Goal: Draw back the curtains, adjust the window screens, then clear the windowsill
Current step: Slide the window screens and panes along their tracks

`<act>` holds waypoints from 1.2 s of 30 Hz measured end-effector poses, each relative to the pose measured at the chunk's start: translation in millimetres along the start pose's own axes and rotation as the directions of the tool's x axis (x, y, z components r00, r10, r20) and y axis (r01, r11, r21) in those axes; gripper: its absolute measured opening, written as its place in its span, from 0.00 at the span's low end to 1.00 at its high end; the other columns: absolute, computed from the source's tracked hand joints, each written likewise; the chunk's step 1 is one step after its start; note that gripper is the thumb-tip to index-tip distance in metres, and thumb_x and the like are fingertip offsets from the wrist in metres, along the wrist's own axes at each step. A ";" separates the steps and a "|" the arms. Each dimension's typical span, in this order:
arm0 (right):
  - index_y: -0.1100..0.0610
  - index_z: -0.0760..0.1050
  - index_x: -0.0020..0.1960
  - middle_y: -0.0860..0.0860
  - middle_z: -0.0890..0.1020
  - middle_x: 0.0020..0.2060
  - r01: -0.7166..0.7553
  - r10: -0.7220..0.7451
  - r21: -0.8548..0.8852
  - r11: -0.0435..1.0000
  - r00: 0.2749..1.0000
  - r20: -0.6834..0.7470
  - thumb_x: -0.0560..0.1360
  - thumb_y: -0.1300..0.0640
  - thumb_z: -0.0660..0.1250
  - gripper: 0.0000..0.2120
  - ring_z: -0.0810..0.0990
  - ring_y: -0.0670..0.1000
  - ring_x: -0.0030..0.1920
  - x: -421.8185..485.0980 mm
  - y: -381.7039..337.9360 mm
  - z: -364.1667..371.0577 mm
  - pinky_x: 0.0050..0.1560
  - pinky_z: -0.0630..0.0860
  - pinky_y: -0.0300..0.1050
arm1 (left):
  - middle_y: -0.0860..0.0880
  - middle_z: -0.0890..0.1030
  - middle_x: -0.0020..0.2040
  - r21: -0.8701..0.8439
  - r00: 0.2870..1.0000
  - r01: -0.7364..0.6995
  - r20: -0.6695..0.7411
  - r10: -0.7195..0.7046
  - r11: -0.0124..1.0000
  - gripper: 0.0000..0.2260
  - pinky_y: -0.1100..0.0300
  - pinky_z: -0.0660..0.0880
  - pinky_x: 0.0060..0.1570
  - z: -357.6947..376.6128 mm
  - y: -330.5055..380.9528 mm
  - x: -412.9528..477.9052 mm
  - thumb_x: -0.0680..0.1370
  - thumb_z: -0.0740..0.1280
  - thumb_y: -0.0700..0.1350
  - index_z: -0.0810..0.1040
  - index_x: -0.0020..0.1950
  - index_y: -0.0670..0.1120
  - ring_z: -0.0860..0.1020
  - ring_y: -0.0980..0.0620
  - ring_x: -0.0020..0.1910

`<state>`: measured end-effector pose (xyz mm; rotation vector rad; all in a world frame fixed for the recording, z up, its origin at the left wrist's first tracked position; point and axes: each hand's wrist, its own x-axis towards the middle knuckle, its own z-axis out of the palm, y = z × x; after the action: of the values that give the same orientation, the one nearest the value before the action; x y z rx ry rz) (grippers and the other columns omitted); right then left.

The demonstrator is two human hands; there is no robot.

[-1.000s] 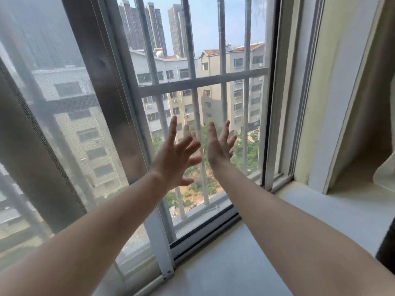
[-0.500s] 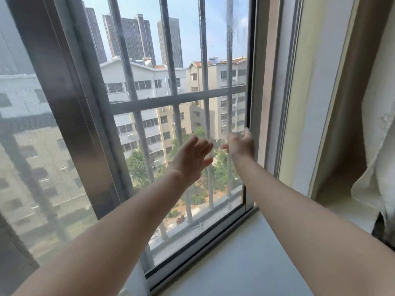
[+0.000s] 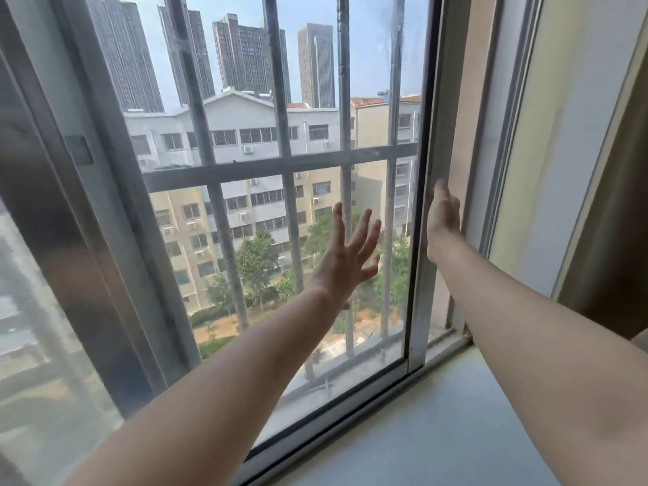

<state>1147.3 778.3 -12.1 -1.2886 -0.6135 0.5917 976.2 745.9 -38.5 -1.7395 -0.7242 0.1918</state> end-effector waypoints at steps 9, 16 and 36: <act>0.56 0.66 0.66 0.55 0.70 0.67 0.055 -0.057 -0.059 0.997 0.998 -0.027 0.79 0.41 0.50 0.24 0.66 0.58 0.68 -43.2 4.2 22.5 0.68 0.61 0.55 | 0.40 0.49 0.75 -0.016 1.000 0.023 -0.016 -0.023 1.000 0.34 0.27 0.47 0.63 -6.3 -13.9 -28.4 0.73 0.52 0.70 0.49 0.74 0.55 0.48 0.35 0.74; 0.53 0.68 0.50 0.51 0.75 0.47 0.104 -0.103 -0.066 0.992 0.995 0.012 0.77 0.43 0.56 0.13 0.74 0.56 0.54 -94.9 8.7 46.0 0.58 0.70 0.51 | 0.38 0.39 0.76 -0.076 0.998 -0.008 0.061 0.013 0.997 0.37 0.27 0.40 0.61 12.0 -22.3 -86.0 0.74 0.56 0.66 0.43 0.75 0.53 0.40 0.34 0.73; 0.58 0.76 0.54 0.49 0.75 0.40 0.178 -0.141 -0.205 0.963 0.973 0.184 0.77 0.43 0.62 0.18 0.73 0.48 0.40 -229.2 -5.7 86.2 0.45 0.66 0.42 | 0.39 0.63 0.72 -0.061 0.991 -0.134 0.015 0.135 0.989 0.31 0.35 0.33 0.65 24.0 -34.7 -204.1 0.78 0.49 0.63 0.52 0.75 0.47 0.55 0.40 0.74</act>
<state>925.4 674.7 -11.7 -1.3886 -0.9355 0.5116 789.8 655.9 -62.8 -1.8473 -0.6324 0.2818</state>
